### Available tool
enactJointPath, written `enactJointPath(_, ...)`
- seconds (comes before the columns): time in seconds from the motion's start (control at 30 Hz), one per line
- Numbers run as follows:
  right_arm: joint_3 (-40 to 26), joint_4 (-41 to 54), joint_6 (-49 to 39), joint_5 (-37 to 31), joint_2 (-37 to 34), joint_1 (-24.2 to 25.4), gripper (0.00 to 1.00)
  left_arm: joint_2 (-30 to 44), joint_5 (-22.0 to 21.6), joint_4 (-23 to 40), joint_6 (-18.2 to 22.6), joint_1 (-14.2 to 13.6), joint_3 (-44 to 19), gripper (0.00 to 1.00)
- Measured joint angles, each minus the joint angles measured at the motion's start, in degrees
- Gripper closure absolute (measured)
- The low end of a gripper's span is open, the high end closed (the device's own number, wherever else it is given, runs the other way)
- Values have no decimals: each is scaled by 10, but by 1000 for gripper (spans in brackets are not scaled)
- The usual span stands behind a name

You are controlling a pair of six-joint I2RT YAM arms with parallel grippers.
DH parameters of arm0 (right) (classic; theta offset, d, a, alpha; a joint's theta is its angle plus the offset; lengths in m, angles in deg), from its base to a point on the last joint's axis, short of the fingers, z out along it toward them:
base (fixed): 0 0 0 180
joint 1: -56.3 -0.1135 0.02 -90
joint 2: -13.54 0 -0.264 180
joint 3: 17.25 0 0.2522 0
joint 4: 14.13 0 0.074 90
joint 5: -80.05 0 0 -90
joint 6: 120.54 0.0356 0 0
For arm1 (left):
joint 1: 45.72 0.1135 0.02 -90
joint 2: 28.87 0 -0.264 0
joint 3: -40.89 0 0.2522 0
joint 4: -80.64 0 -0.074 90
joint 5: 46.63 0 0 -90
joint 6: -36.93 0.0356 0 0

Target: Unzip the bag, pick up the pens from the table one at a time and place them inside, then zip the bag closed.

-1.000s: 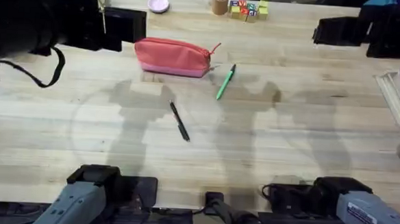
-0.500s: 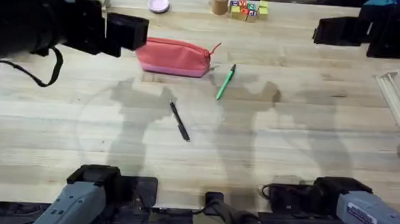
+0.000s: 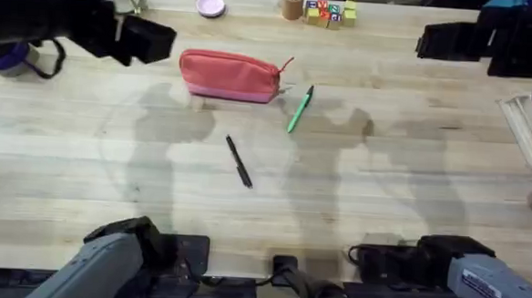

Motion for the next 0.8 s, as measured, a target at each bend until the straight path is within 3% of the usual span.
enactJointPath(0.13,0,0,0,0,0,0,6,28,79,-9,70,69,0,9)
enactJointPath(0.27,0,1,0,0,0,0,6,71,160,-17,143,111,0,9)
enactJointPath(0.5,0,2,0,0,0,0,6,144,273,-55,246,120,0,8)
enactJointPath(0.8,0,4,0,0,0,0,6,168,300,-72,277,120,0,8)
